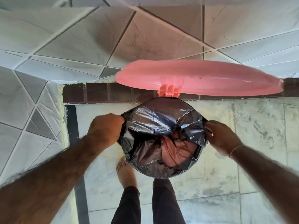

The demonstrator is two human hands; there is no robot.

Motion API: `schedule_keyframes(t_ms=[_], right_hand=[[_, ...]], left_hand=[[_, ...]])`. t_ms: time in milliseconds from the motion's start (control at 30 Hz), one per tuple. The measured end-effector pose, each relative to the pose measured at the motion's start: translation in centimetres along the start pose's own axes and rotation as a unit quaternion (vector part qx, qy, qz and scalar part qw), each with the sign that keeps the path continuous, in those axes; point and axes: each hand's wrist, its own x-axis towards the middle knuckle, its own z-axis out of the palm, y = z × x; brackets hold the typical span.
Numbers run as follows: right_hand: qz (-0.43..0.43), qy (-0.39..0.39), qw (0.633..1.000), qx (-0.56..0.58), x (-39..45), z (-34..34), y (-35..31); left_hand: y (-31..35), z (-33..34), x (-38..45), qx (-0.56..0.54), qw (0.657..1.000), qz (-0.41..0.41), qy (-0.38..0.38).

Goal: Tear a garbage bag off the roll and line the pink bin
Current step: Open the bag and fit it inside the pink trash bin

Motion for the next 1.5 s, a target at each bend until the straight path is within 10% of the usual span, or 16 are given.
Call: schedule_keyframes(t_ms=[300, 500, 633, 733, 800, 900, 1033, 1233, 1400, 1500], right_hand=[[-0.150, -0.017, 0.941, -0.304, -4.5, 3.6, 2.8], [-0.127, -0.091, 0.946, -0.284, -7.2, 6.1, 1.7], [0.118, -0.069, 0.990, 0.018, -6.2, 7.0, -0.1], [0.381, 0.017, 0.856, 0.350, -3.5, 6.7, -0.5], [0.427, 0.087, 0.805, 0.403, -2.5, 5.9, -0.2], [0.407, 0.171, 0.852, 0.280, -2.1, 3.4, -1.1], [0.233, 0.253, 0.920, 0.187, -3.2, 0.2, -5.7], [0.069, -0.207, 0.967, 0.132, -1.6, 1.7, -12.2], [0.199, -0.043, 0.959, 0.196, 4.0, 0.1, -11.4], [0.188, -0.076, 0.956, 0.211, 4.0, -1.9, -11.2]], left_hand=[[-1.1, 4.9, -0.4, -0.177, 0.981, -0.072, -0.021], [-0.9, 6.3, -0.6, -0.502, 0.825, -0.260, -0.020], [-0.8, 6.8, -1.9, -0.591, 0.749, -0.299, -0.022], [-1.3, 7.2, -1.5, -0.652, 0.694, -0.293, -0.085], [-2.0, 7.0, -0.9, -0.581, 0.757, -0.294, -0.058], [-2.1, 5.1, -1.2, -0.295, 0.910, -0.268, 0.114], [2.1, 2.2, -4.2, -0.307, 0.915, -0.116, 0.235], [9.6, 3.8, -2.8, -0.210, 0.968, 0.093, -0.096], [8.1, 1.8, 1.0, -0.282, 0.957, -0.064, 0.041], [7.4, 0.4, 0.4, -0.354, 0.934, -0.038, 0.027]])
